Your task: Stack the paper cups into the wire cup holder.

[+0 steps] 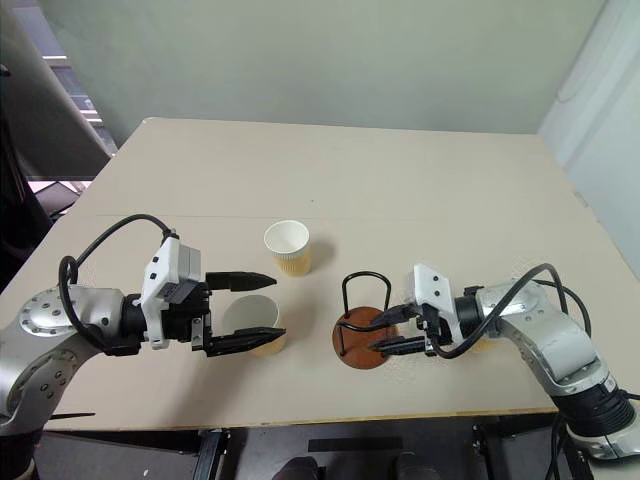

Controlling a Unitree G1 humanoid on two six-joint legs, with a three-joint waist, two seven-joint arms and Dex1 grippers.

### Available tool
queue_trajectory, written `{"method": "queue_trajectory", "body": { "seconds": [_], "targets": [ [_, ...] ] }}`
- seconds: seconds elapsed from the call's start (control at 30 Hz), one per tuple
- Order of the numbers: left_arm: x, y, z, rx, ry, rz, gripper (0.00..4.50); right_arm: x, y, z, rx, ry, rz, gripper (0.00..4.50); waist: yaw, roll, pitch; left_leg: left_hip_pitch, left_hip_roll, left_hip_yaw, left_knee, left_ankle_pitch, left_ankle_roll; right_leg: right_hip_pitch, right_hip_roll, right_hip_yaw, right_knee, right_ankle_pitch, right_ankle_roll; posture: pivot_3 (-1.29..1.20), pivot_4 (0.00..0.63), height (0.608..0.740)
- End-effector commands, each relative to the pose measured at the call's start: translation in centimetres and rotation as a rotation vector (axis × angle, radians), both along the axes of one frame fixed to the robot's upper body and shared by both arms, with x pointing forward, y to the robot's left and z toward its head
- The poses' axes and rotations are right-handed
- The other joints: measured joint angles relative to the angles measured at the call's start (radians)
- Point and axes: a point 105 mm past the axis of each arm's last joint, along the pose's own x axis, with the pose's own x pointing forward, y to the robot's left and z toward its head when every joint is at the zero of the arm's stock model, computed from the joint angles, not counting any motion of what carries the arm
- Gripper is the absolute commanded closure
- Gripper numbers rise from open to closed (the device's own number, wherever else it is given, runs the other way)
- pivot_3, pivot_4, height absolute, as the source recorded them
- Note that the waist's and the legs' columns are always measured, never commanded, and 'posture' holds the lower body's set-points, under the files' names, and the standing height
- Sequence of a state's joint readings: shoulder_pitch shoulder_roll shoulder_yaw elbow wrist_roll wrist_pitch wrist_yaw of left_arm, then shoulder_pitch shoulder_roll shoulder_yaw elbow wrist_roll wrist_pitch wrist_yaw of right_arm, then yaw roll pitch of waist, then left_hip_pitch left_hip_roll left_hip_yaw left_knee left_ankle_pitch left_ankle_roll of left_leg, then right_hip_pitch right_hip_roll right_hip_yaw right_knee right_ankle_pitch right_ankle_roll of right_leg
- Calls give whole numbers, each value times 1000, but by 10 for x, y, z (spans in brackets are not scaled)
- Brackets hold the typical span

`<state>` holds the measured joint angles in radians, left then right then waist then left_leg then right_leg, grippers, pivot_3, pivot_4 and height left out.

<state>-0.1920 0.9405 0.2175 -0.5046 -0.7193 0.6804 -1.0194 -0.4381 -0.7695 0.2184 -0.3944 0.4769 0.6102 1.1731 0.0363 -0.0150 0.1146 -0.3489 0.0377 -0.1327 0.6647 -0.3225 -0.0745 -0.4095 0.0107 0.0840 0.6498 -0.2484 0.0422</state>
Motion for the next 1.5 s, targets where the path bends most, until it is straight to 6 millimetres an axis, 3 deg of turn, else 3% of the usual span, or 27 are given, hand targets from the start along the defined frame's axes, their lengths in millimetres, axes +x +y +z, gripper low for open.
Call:
{"method": "queue_trajectory", "body": {
  "seconds": [0.03, 0.13, 0.3, 0.37, 0.53, 0.6, 0.87, 1.2, 1.3, 1.5],
  "targets": [
    [-2, -5, 7, -3, -40, -39, 0, 0, -5, 17, -20, -92, 18, 1141, 0, 0, 0, 0, 0, 0, 0, 0, 0, 0, 0, 0, 0, 0, 0, 0, 150, 740],
    [-1, -6, 8, -1, -40, -53, 0, -4, -9, 44, -10, -158, 30, 18, 0, 0, 0, 0, 0, 0, 0, 0, 0, 0, 0, 0, 0, 0, 0, 0, 150, 740],
    [-2, -10, 8, -15, -39, -93, 0, -3, -29, 81, -57, -280, -46, 18, 2, 0, 0, 0, 0, 0, 0, 0, 0, 0, 0, 0, 0, 0, 0, 0, 150, 740],
    [-2, -12, 8, -24, -40, -104, 0, -2, -53, 81, -116, -273, -141, 18, 9, 0, 0, -1, 0, 0, 0, 0, 0, 1, 0, 0, -1, 0, 0, 0, 150, 740],
    [-2, -14, 6, -52, -52, -124, 0, -5, -106, 48, -267, -150, -341, 18, 22, 0, 0, -1, 0, 0, 0, -2, 0, 2, 0, 1, -3, 0, -1, 0, 150, 740],
    [-3, -14, 7, -67, -62, -129, 0, -8, -119, 38, -309, -126, -386, 18, 21, 0, 0, -1, 0, 1, 0, -2, -1, 2, 0, 1, -3, 0, -1, 0, 150, 740],
    [-2, -14, 9, -89, -79, -136, 0, -11, -120, 24, -343, -105, -396, 18, 1, 0, 0, 3, 1, 4, 2, -3, 1, 3, 3, 3, 0, 0, 0, 0, 150, 740],
    [-4, -15, 8, -85, -82, -112, 0, 6, -132, -9, -469, -101, -403, 18, 1, 0, 0, 2, 2, 3, 2, -3, 2, 2, 2, 3, 0, 0, 1, 0, 150, 740],
    [-5, -14, 8, -84, -82, -105, 0, 9, -133, -9, -473, -103, -399, 600, 1, 0, 0, 2, 2, 3, 2, -3, 2, 2, 2, 3, -1, 0, 1, 0, 150, 740],
    [-6, -13, 8, -89, -87, -94, 0, 11, -135, -8, -476, -108, -393, 2828, 1, 0, 0, 2, 2, 3, 2, -3, 2, 3, 2, 3, -1, 0, 1, 0, 150, 740]
  ]
}}
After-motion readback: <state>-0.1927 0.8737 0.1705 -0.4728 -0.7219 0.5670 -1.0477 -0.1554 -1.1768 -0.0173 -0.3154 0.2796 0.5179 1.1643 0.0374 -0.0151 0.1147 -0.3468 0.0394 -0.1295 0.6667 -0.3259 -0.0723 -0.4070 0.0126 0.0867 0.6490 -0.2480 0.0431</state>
